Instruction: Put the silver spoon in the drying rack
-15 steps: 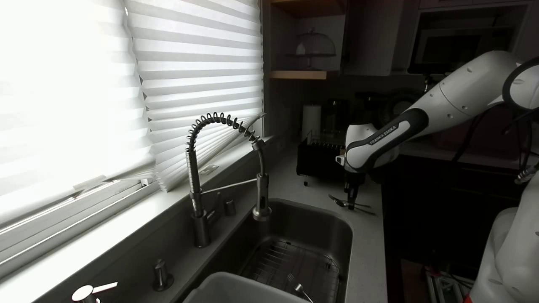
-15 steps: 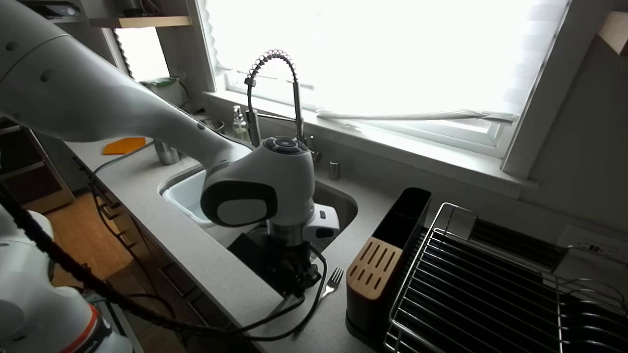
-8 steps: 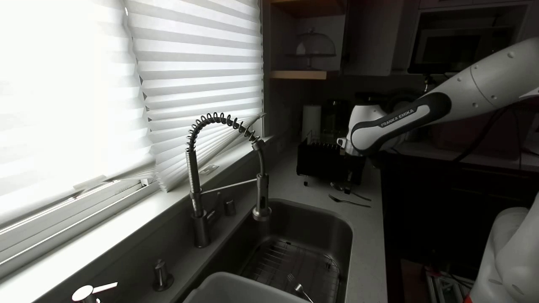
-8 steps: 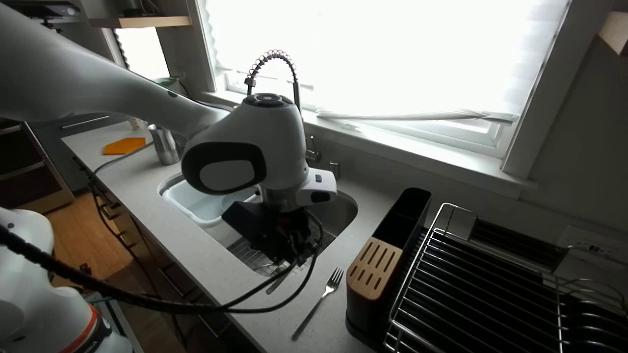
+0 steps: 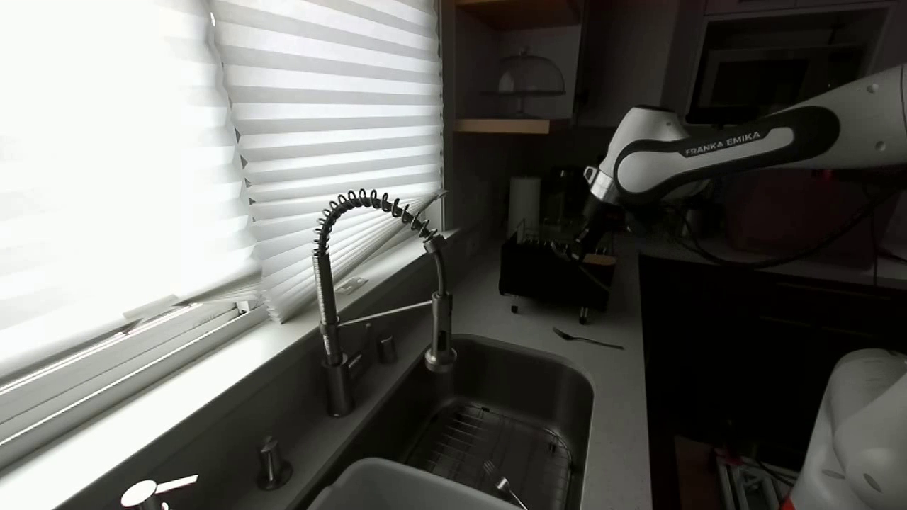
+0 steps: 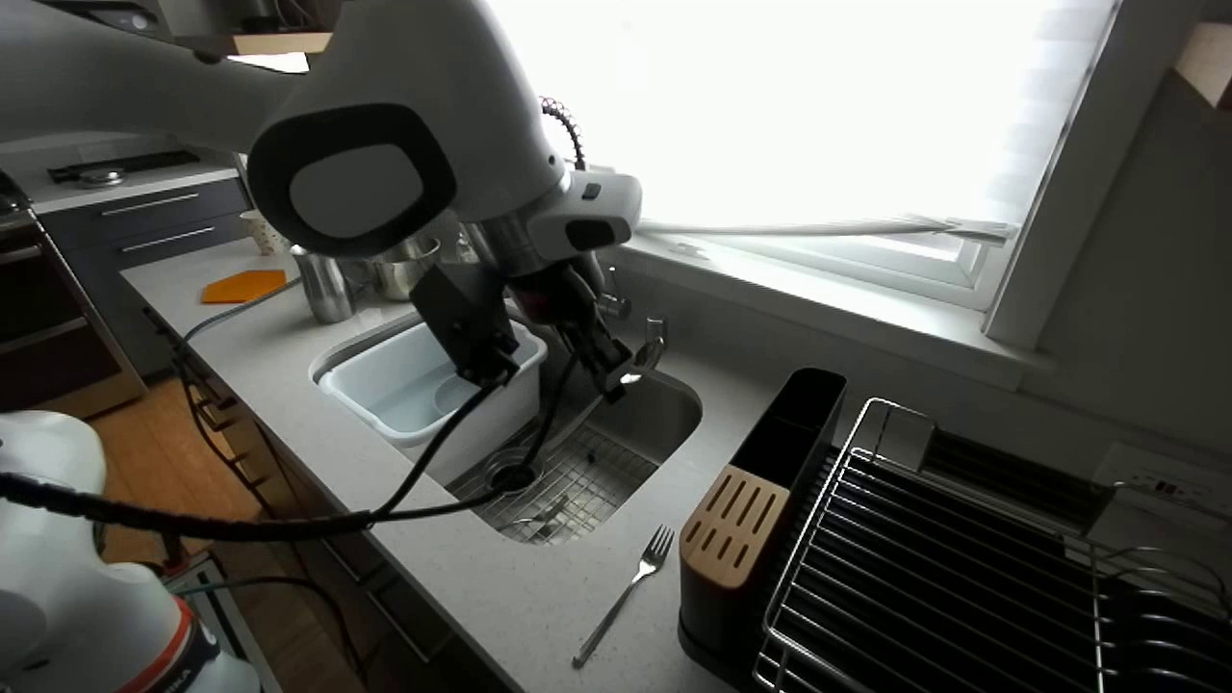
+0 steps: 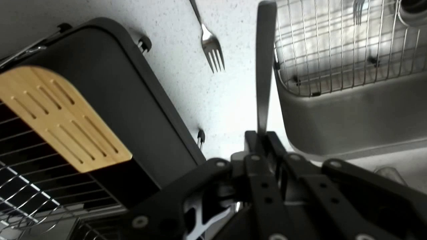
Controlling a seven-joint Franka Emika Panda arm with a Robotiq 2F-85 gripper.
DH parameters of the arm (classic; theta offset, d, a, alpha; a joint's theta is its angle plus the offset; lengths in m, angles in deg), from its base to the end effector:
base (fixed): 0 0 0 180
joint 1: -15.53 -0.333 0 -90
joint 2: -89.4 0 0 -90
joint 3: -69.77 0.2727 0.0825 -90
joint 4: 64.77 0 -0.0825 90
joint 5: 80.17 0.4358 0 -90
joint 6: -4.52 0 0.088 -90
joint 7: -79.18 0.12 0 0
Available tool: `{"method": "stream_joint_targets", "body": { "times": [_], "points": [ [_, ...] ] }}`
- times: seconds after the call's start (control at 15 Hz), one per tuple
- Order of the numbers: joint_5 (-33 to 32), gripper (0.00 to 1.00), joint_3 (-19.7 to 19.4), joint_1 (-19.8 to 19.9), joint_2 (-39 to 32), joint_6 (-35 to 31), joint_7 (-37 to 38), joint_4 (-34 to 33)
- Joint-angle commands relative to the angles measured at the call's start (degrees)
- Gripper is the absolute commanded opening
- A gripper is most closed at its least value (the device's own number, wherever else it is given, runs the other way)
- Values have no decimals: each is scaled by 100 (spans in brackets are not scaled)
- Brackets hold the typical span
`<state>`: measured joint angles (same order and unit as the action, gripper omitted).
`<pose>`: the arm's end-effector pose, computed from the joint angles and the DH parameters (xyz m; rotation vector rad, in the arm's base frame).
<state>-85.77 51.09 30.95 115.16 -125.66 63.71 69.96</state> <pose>0.4305 -0.2977 0.4584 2.9762 -0.4036 0.5206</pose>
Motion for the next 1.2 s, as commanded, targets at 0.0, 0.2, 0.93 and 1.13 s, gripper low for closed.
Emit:
{"method": "stream_joint_targets", "body": {
  "times": [0.0, 0.2, 0.93, 1.13],
  "points": [
    [-3, 8, 27, -11, 44, 20, 74, -93],
    [-6, 8, 75, -19, 72, 22, 132, -171],
    [920, 2, -129, -264, -971, -2698, 582, -771],
    [1329, 2, -242, -389, -1445, -3352, 465, -993]
  ]
}}
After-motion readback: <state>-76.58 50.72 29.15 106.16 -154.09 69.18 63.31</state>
